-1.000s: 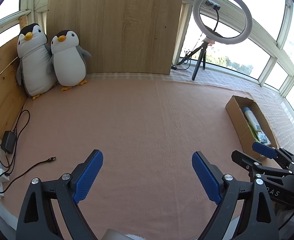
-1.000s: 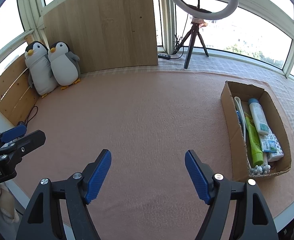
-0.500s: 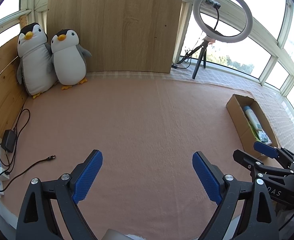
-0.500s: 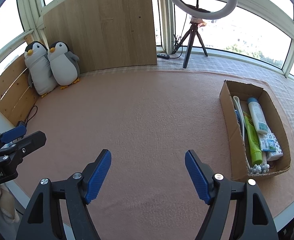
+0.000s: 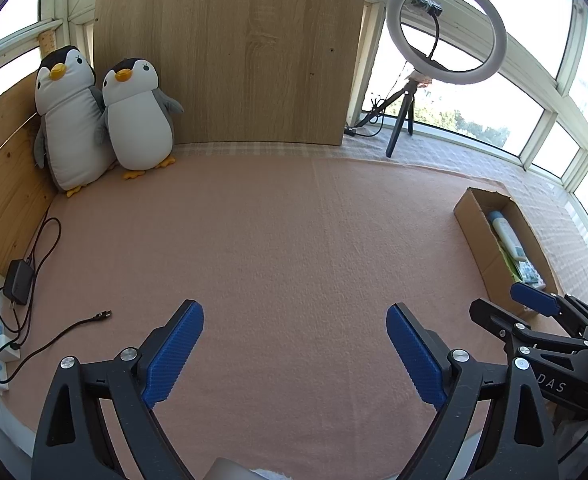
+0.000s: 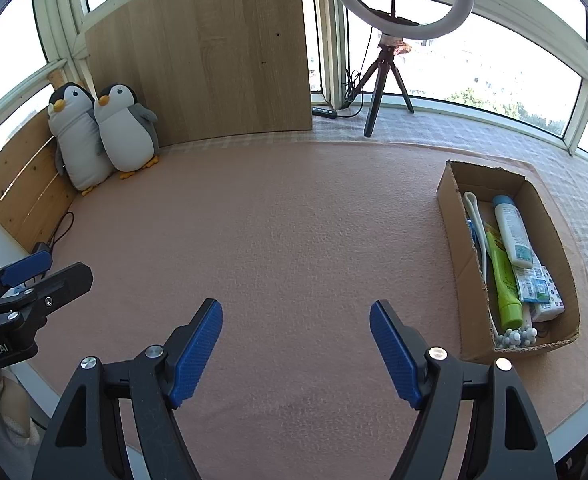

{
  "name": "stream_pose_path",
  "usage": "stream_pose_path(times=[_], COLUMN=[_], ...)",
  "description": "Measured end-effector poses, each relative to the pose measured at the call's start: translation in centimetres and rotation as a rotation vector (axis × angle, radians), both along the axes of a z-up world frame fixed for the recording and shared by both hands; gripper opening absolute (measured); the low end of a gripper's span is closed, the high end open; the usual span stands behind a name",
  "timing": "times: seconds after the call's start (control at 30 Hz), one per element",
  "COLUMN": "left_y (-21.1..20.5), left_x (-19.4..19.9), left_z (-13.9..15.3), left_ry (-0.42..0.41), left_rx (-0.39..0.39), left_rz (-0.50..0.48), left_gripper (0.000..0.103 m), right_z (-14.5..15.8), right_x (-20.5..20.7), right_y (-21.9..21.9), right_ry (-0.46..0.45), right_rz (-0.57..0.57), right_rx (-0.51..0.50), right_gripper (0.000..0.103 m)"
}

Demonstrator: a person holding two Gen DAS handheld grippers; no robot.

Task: Organize objects

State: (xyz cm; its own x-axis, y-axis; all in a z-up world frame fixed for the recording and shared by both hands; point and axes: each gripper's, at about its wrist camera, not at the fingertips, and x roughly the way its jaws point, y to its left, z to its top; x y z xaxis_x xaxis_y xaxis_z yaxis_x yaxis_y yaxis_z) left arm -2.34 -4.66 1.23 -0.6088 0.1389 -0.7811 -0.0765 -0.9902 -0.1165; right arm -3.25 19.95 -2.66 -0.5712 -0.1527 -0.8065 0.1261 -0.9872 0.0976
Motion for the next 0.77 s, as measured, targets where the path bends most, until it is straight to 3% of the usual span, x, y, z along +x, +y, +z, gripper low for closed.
stream_pose_path(times=[0.77], left_y=[-0.4], left_x=[-1.0], left_z=[-1.0], left_ry=[-0.020], left_rx=[-0.006], left_rz=[0.000], left_gripper=[0.099], right_z=[-1.1], right_x=[-0.6], right_y=[0.1], right_ry=[-0.027], right_rz=[-0.007], right_rx=[-0.001], right_gripper=[0.073])
